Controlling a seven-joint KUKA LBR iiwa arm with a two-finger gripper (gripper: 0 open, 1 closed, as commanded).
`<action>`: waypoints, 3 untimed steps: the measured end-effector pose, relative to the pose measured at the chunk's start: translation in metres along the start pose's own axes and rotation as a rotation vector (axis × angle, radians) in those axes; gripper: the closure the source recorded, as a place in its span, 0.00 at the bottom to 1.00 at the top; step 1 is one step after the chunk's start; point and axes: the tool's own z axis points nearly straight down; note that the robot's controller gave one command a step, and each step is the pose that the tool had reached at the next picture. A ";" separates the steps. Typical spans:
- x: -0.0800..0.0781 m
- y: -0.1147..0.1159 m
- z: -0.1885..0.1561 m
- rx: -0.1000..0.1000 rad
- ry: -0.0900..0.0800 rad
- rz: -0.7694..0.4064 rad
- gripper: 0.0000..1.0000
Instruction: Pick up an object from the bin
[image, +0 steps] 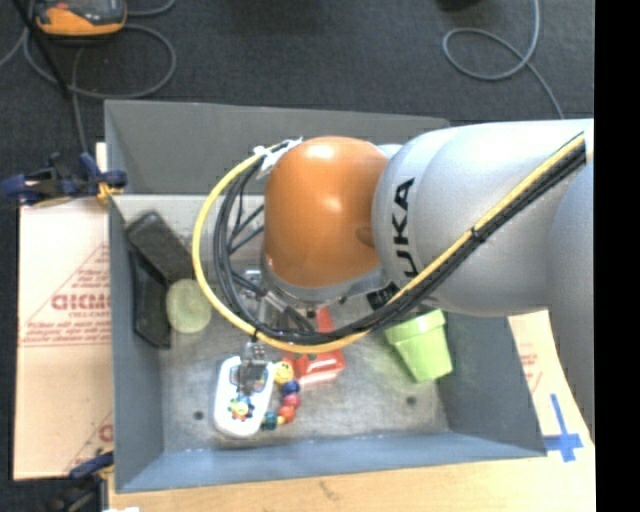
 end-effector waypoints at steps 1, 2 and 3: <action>0.000 0.000 0.000 0.000 0.000 0.000 0.00; 0.016 -0.030 0.045 -0.001 -0.007 -0.053 0.00; -0.025 -0.062 0.152 -0.002 -0.001 -0.129 1.00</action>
Offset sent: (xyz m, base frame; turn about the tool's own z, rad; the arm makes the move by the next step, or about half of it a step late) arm -0.0421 -0.0741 -0.1124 -0.1002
